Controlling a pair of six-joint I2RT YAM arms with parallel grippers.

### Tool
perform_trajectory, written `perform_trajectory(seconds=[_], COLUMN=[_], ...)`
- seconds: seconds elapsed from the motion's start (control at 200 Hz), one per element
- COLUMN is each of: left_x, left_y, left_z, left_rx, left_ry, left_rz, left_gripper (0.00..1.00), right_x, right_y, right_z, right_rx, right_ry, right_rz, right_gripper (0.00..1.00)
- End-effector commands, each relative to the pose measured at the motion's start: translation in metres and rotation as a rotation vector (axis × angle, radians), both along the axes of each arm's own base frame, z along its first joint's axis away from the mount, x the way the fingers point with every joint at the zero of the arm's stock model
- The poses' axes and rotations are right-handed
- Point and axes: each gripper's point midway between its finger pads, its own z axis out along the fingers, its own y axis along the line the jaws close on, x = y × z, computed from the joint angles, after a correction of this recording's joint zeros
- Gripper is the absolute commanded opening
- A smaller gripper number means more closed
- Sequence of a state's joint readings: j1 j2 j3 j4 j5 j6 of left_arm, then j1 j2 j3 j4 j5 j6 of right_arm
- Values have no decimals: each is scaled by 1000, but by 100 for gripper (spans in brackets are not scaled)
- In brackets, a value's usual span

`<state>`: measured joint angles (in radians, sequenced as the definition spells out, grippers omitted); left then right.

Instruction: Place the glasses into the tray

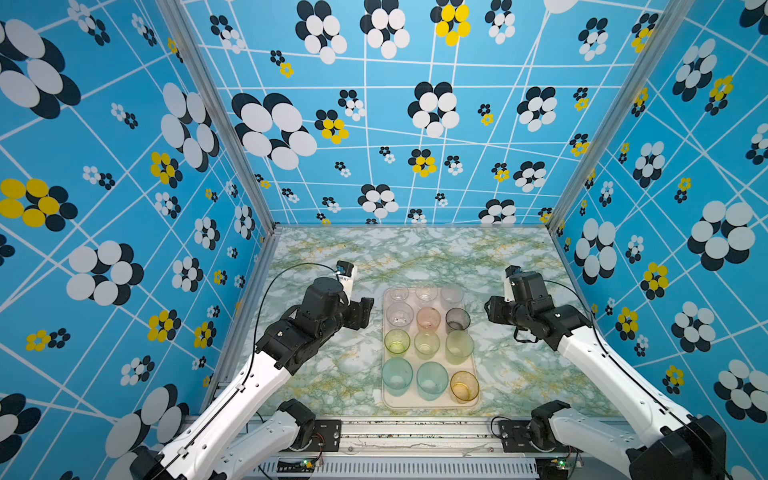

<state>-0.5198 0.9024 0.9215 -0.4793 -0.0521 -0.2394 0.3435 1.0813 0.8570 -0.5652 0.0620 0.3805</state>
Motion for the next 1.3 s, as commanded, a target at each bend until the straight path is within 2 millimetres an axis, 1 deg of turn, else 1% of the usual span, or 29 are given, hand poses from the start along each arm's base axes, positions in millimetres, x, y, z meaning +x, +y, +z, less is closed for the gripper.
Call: perform_trajectory(seconds=[0.0,0.09,0.12,0.21,0.305,0.39,0.47,0.545,0.665,0.775,0.87,0.93,0.97,1.005,1.045,1.09,1.115,1.16,1.215,1.295], left_x=[22,37,42,55,72,87,97,100,105,112,118,119,120,119,120,116,115,117,114,113], left_y=[8,25,33,56,83,105,121,132,146,154,153,149,147,147,147,149,149,146,141,138], left_z=[17,20,21,24,20,7,-11,-32,-63,-92,-120,-133,-138,-147,-149,-155,-158,-155,-158,-156], left_rx=[-14,-23,-21,-5,46,138,186,202,210,227,249,241,237,238,232,214,213,226,229,228], left_ry=[-112,-144,-155,-190,-232,-287,-321,-316,-307,-283,-247,-252,-268,-265,-297,-289,-290,-329,-303,-331], left_rz=[34,113,149,249,354,412,454,474,508,515,497,480,473,472,469,481,477,466,447,431], left_gripper=[99,99,99,99,99,99,99,99,99,99,99,99,99,99,99,99,99,99,99,99], right_x=[-1,0,-1,1,2,2,2,3,4,6,10,14,17,20,23,28,30,34,39,49], right_y=[-9,-12,-14,-18,-23,-26,-27,-29,-33,-32,-34,-36,-38,-40,-44,-48,-52,-59,-68,-83], right_z=[-1,-1,-3,0,4,10,13,15,11,6,1,-1,-2,-2,-3,-3,-3,-3,-5,-9], right_rx=[-31,-45,-54,-70,-81,-83,-77,-79,-91,-101,-113,-123,-131,-142,-160,-185,-203,-236,-280,-354], right_ry=[-2,-9,-8,-31,-60,-86,-111,-141,-156,-147,-152,-167,-183,-204,-227,-261,-279,-308,-337,-375], right_rz=[-24,-33,-38,-51,-70,-81,-84,-94,-104,-97,-107,-118,-130,-140,-152,-161,-177,-203,-237,-282], right_gripper=[50,55,57,63,68,69,69,70,70,70,70,70,70,70,70,71,73,74,77,78])
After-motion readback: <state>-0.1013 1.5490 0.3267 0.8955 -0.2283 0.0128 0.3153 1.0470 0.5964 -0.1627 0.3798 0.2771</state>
